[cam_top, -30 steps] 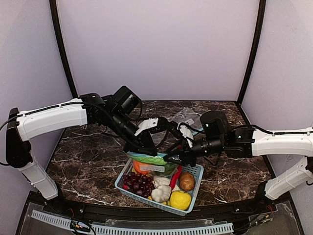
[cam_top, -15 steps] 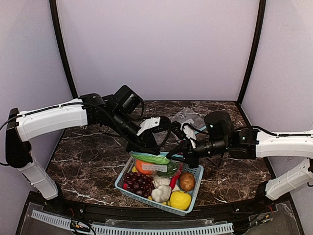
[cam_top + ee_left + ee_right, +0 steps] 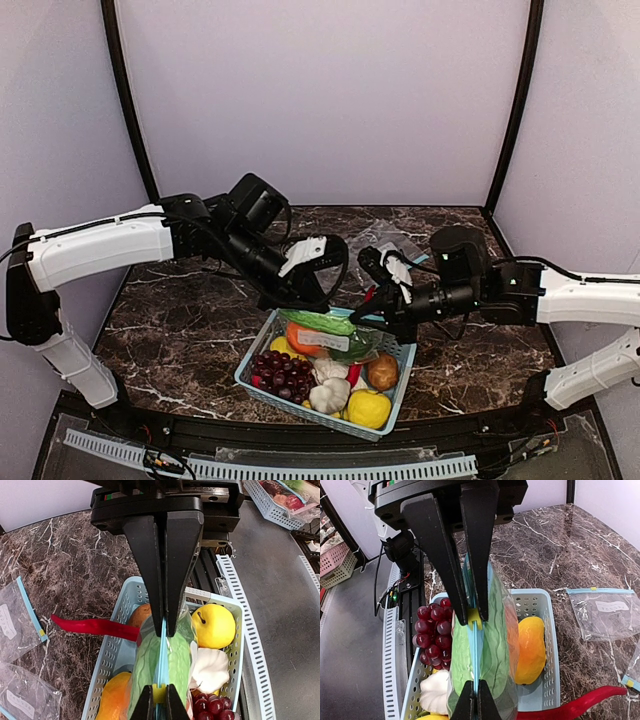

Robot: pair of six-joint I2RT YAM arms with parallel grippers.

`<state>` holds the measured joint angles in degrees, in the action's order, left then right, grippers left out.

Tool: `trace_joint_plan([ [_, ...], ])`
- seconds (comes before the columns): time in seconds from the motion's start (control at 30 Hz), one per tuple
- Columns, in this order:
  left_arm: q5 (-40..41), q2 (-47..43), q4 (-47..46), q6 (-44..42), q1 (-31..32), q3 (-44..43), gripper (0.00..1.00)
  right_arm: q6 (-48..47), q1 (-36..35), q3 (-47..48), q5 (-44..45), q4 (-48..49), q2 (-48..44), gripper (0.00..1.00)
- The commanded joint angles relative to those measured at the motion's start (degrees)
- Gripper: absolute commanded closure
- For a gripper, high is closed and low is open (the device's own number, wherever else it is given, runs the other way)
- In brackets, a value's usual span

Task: Place the food in the zip-top bag and seal the zipper
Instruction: Hold the zipper food storage bag over the bin, then zip the zipper of the food storage bag.

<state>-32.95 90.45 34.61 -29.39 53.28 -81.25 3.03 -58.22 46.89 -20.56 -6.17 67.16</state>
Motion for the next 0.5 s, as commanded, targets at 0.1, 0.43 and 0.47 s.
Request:
trace_joint_plan([
  [0.1, 8.14, -2.1, 8.56, -1.19, -2.13, 2.34, 0.99, -1.54, 0.15, 0.43, 0.74, -9.62, -2.46, 1.0],
  [0.43, 10.54, -1.79, 8.56, -1.84, -3.24, 2.68, 0.99, -1.45, 0.23, 0.37, 3.19, -12.02, -4.09, 1.0],
  [0.47, 10.67, -1.78, 8.66, -1.87, -3.25, 2.68, 0.99, -1.3, 0.21, 0.47, 3.66, -12.34, -4.21, 1.0],
])
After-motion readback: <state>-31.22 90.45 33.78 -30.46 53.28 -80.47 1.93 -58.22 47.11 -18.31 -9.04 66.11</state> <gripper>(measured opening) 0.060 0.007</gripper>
